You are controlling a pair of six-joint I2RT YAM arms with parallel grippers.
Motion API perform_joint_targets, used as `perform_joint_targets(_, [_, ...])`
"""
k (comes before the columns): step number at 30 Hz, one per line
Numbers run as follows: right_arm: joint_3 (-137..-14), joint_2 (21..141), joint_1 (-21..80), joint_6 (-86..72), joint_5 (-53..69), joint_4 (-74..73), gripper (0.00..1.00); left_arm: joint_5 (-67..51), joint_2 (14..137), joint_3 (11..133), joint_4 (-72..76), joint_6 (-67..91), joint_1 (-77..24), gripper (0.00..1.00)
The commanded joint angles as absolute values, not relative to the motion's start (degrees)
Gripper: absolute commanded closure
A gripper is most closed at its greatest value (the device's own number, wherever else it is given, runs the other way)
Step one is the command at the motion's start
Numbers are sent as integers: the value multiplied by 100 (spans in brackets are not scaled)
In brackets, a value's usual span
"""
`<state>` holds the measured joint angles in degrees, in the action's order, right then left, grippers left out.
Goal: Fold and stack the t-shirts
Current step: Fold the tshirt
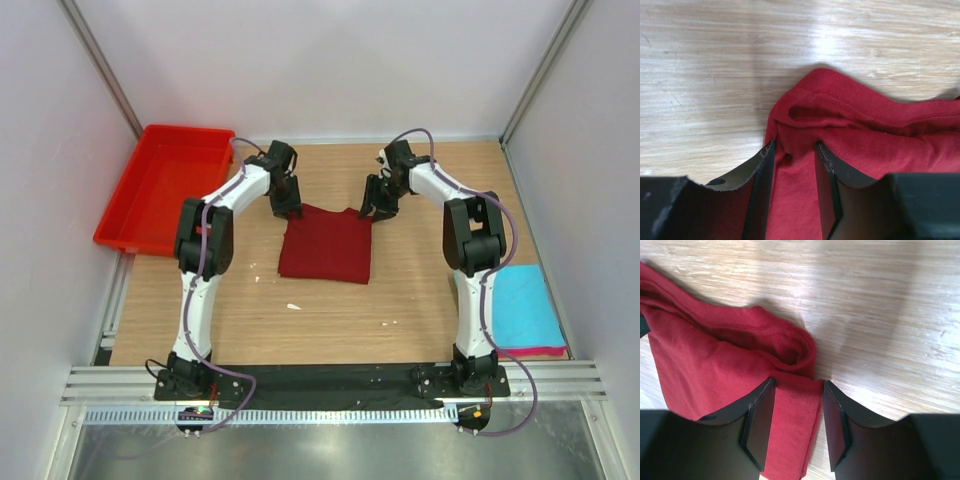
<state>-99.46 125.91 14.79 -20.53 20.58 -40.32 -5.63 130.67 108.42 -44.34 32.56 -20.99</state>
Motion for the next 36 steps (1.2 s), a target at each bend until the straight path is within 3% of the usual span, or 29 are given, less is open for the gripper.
perform_joint_targets(1, [-10239, 12656, 1538, -2083, 2092, -3946, 52, -519, 13166, 11109, -4236, 3226, -2083, 62])
perform_joint_targets(6, [-10318, 12735, 1538, -2109, 2127, -3973, 60, -527, 13210, 11127, -4078, 3120, -2083, 66])
perform_joint_targets(8, [-10345, 12762, 1538, -2127, 2171, -3964, 63, -492, 13201, 11101, -3965, 3059, -2083, 82])
perform_joint_targets(11, [-10354, 12736, 1547, -2144, 2162, -3955, 82, -343, 13035, 11031, -3920, 2997, -2083, 100])
perform_joint_targets(12, [-10354, 12683, 1556, -2136, 2127, -3972, 97, -212, 12938, 10891, -3885, 2988, -2083, 100])
perform_joint_targets(13, [-10362, 12630, 1564, -2162, 2023, -4060, 99, -167, 12711, 10811, -3850, 2988, -2083, 100])
perform_joint_targets(23, [-10152, 11734, 1714, -2188, 1722, -4526, 99, -44, 11260, 9923, -3718, 3041, -2083, 100])
perform_joint_targets(36, [-10678, 11627, 1714, -2347, 1767, -4676, 99, -35, 11179, 10450, -3946, 2980, -2013, 100])
